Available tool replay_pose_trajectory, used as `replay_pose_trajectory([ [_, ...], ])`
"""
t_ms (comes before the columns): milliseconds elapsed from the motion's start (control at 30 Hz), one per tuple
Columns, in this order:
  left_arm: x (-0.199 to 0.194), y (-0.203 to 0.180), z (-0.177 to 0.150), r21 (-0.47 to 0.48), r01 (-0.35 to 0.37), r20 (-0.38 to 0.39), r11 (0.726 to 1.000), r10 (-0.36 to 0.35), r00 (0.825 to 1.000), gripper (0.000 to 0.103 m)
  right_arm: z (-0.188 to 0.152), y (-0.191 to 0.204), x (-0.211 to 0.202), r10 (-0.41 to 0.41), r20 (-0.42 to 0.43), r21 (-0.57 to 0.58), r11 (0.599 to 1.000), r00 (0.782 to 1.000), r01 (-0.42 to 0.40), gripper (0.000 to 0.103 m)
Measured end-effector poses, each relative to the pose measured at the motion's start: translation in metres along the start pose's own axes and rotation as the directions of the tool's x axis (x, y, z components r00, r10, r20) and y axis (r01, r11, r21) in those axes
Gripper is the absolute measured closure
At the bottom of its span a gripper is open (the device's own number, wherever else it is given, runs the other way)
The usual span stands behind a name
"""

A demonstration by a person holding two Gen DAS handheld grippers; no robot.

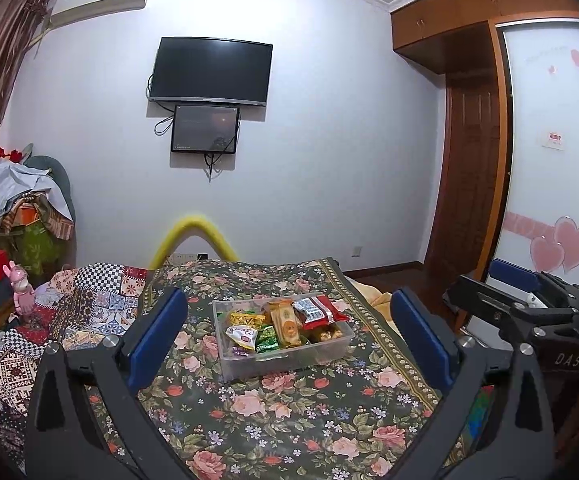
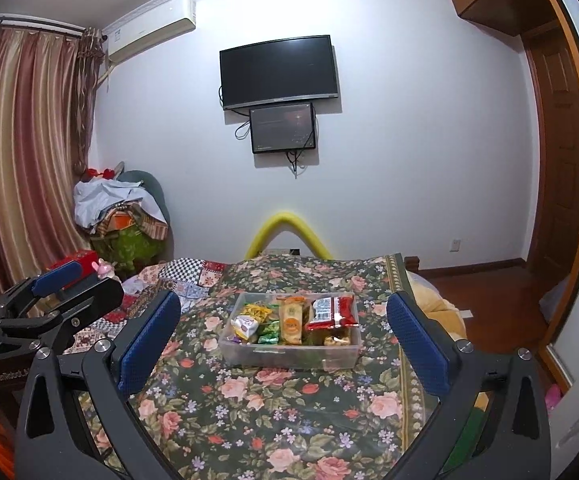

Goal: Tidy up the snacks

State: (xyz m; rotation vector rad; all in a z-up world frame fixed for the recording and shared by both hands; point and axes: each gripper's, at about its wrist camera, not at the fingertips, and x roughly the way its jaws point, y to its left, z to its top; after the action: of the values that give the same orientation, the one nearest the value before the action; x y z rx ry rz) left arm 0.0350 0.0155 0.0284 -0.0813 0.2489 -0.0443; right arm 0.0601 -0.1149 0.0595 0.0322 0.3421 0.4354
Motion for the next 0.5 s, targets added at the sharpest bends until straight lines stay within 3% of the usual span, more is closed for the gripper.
replay_pose_trajectory([
  [500,0.0007,-0.0016,0.0009,0.003,0.001,-0.002,1.000,-0.001,1.000,0.000,0.0013,0.0002,-0.0016,-0.004,0.005,0.000,1.000,1.000,0.004,0.000],
])
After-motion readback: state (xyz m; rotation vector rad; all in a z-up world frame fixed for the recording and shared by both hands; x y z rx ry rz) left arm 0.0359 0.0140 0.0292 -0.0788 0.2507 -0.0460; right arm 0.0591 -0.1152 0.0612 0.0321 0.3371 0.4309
